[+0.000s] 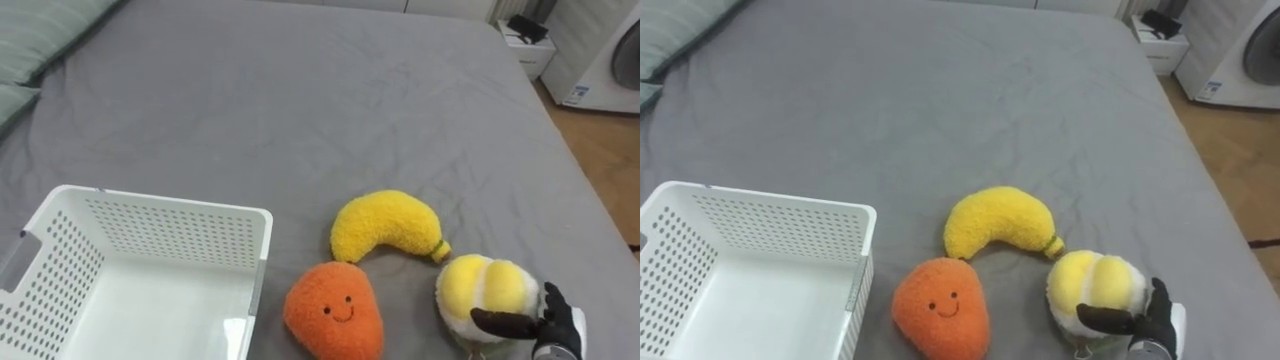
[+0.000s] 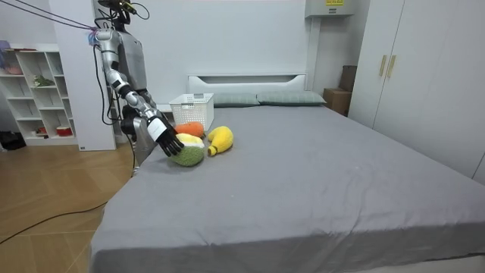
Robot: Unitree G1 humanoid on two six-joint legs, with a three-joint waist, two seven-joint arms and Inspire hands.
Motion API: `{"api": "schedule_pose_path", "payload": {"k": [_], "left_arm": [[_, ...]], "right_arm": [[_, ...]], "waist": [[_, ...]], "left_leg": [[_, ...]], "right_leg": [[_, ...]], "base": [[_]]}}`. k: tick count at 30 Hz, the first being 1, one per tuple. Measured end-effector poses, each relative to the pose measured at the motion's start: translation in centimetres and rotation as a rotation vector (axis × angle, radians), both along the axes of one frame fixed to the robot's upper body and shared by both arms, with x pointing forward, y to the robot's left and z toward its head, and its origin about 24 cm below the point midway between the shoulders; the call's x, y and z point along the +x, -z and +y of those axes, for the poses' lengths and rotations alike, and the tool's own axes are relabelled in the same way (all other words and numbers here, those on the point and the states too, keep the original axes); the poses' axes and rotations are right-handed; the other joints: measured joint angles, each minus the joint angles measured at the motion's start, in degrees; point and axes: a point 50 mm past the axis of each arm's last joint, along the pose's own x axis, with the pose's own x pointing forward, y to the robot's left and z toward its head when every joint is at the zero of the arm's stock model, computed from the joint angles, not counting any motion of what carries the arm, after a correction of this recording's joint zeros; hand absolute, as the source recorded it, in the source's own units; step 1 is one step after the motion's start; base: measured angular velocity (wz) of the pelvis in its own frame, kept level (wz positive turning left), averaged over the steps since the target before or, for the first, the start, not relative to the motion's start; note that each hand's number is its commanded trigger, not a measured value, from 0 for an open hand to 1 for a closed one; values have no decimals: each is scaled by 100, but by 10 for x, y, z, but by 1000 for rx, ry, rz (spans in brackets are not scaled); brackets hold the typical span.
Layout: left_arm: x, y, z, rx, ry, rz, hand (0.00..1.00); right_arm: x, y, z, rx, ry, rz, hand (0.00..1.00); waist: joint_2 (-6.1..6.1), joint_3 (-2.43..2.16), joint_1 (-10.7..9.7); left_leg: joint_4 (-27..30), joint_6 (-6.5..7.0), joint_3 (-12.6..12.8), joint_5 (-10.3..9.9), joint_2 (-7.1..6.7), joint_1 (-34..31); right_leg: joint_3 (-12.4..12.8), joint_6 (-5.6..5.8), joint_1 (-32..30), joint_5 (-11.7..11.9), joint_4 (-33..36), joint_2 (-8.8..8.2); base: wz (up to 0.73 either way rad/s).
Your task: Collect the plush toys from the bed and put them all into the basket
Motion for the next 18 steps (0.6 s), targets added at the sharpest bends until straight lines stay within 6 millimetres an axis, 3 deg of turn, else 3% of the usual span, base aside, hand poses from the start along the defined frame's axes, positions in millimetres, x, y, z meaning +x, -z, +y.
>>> {"api": "schedule_pose_path", "payload": {"k": [11,18], "left_arm": [[-6,0,0,10,23,25,0],[-10,1,-1,0,25,59,0]], "right_arm": [[-3,1,-1,-18,43,6,0],[-17,14,-2,-77,21,138,0]], "waist": [[0,-5,145],[-33,-1,276]], "left_leg": [[33,1,-129,1,-30,25],[32,1,-199,1,-45,-3]], "right_leg": [[-72,10,144,-8,-78,-7],[-163,16,150,-20,-86,-24]], "base": [[6],[4]]}}
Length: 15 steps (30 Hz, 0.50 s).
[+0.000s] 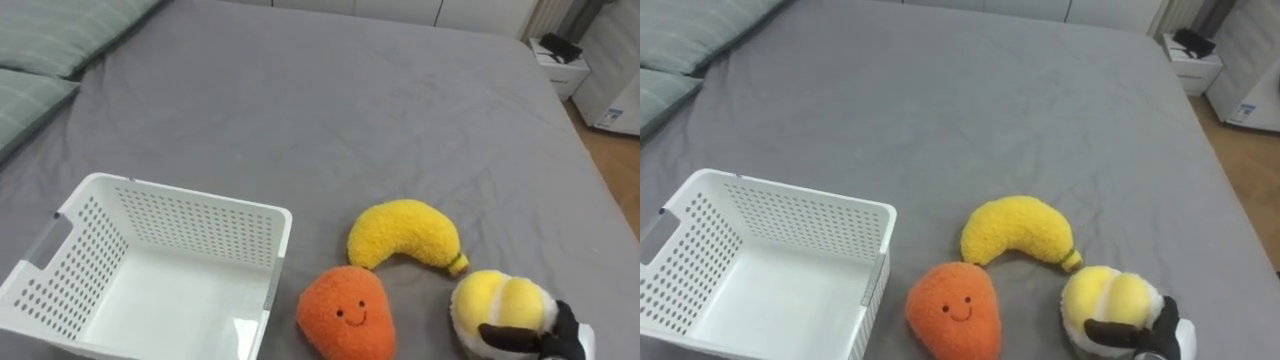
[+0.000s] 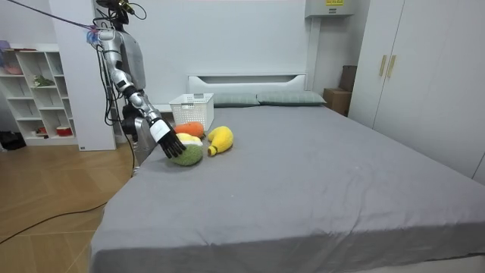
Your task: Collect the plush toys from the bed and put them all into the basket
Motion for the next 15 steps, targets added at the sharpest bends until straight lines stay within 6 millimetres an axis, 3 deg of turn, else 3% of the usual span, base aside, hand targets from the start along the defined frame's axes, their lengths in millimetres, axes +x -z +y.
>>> {"api": "schedule_pose_path", "payload": {"k": [7,8,9,15], "left_arm": [[-4,2,-4,-19,3,30,0],[-4,2,-4,-22,3,30,0],[-4,2,-4,-26,4,30,0],[-3,2,-4,-29,9,30,0]], "right_arm": [[-7,5,1,-21,-32,53,2],[-7,5,1,-25,-39,56,69],[-7,5,1,-35,-55,63,100],[-7,4,1,-46,-63,67,100]], "waist": [[7,7,30],[7,7,30],[7,7,34],[5,11,34]], "left_leg": [[-4,7,-63,4,-14,-7],[-3,8,-64,5,-16,-7],[0,10,-64,6,-19,-8],[0,18,-85,11,-29,-14]], "right_leg": [[-49,2,14,-1,7,-14],[-49,2,14,-1,7,-16],[-48,4,15,-3,7,-19],[-122,11,18,-7,6,-36]], "base": [[3],[0],[0],[2]]}}
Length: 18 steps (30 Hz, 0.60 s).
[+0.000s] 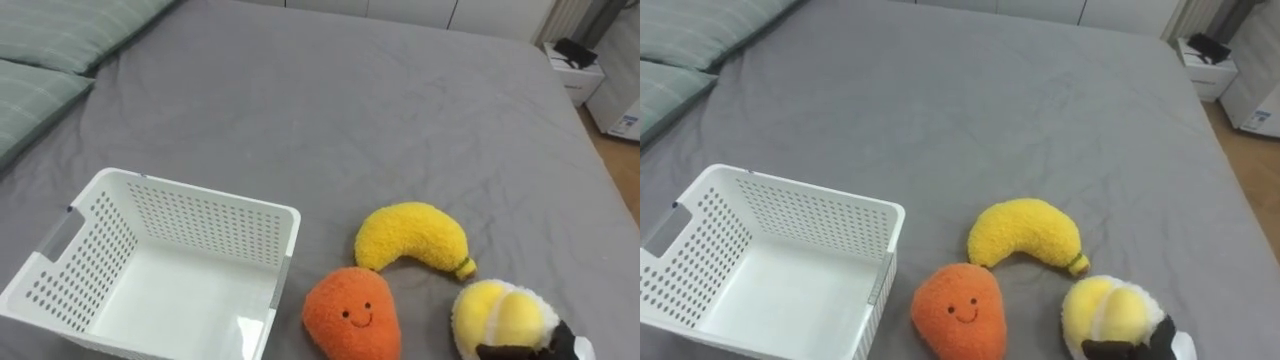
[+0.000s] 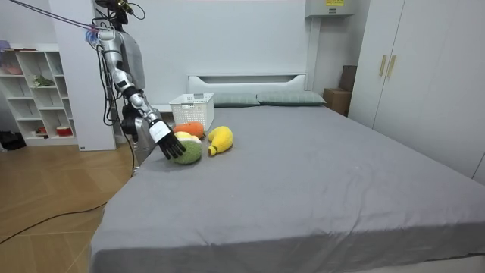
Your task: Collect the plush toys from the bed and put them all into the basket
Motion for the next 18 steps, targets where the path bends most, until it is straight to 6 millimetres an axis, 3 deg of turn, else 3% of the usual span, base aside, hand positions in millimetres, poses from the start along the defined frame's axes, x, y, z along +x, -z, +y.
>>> {"api": "schedule_pose_path", "payload": {"k": [9,18], "left_arm": [[2,0,0,-15,4,-2,0],[10,0,3,-12,12,-27,0]], "right_arm": [[-7,4,0,3,-38,52,100],[0,3,1,19,-50,41,100]], "waist": [[3,4,5],[-36,-1,-19]], "left_leg": [[4,0,-64,0,-8,-1],[-4,1,-70,2,-13,-17]], "right_leg": [[-43,5,33,-18,-10,-8],[-37,7,19,-19,-14,-8]], "base": [[3],[0]]}}
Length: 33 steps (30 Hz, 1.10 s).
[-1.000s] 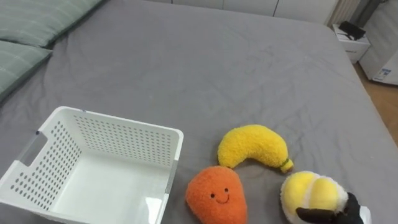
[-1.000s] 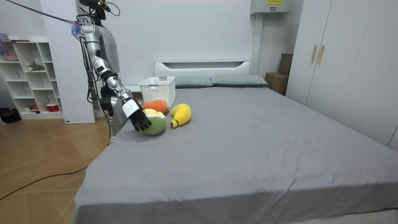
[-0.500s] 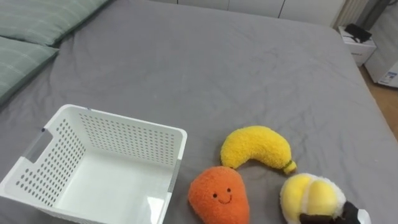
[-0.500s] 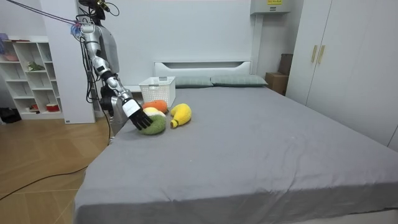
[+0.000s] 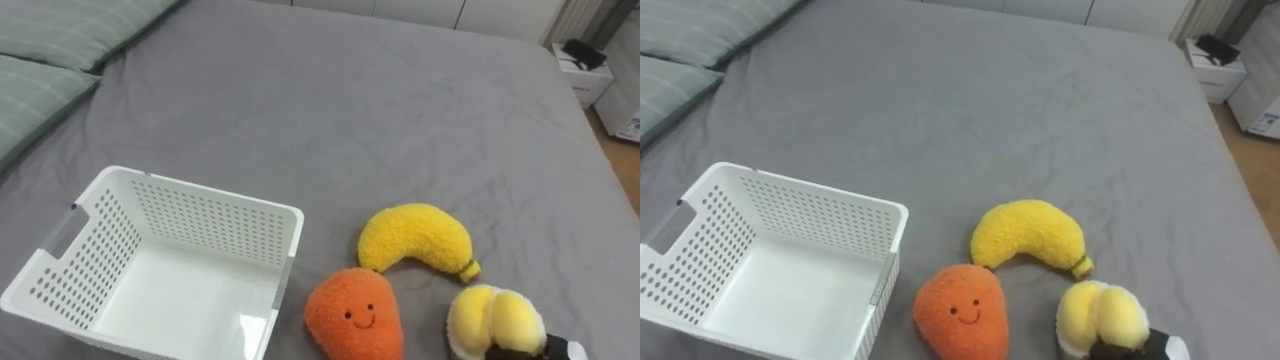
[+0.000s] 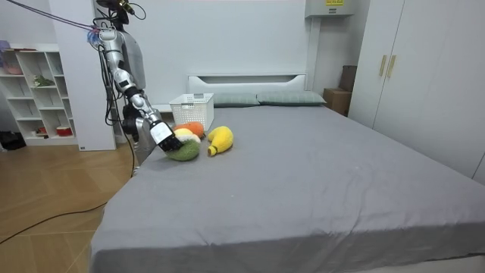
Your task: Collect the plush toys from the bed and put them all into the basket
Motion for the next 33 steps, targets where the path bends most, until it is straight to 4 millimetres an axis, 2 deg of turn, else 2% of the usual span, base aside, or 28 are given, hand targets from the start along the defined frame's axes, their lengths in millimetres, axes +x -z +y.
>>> {"api": "schedule_pose_path", "payload": {"k": [5,11,12,16,19,21,27,33], "left_arm": [[10,-2,6,14,13,-40,0],[15,-3,7,15,19,-63,0],[15,-3,6,13,19,-63,0],[24,-5,6,14,12,-103,0],[20,-4,5,10,-10,-97,0],[20,-4,5,9,-10,-97,0],[20,-3,4,-12,-32,-104,0],[20,-2,1,-22,-31,-95,0]], "right_arm": [[6,-3,0,4,3,-32,100],[29,-21,-2,2,-10,-166,100],[38,-28,-1,4,-29,-213,100],[63,-56,6,9,-90,-391,100],[75,-82,12,15,-145,-528,100],[80,-91,14,19,-162,-575,100],[78,-103,15,22,-187,-630,100],[87,-130,20,1,-233,-744,100]], "waist": [[6,-7,-21],[30,-15,-77],[27,-15,-168],[5,-27,-258],[4,-26,-316],[-1,-29,-318],[13,-33,-333],[58,-57,-318]], "left_leg": [[-11,3,12,5,1,10],[-22,4,122,5,17,22],[-22,4,150,5,17,16],[-23,3,229,6,26,36],[-33,4,281,6,29,33],[-40,4,319,6,36,31],[-47,5,339,6,53,15],[-45,15,462,13,54,-32]], "right_leg": [[27,0,-17,0,13,-2],[140,-4,-67,2,33,19],[141,-4,-73,3,32,19],[202,-4,-98,3,39,22],[252,-2,-130,4,50,24],[292,-3,-165,5,75,29],[333,-4,-222,6,132,24],[391,-12,-358,10,226,23]], "base": [[-2],[-9],[-5],[-7],[-9],[-10],[-3],[-9]]}}
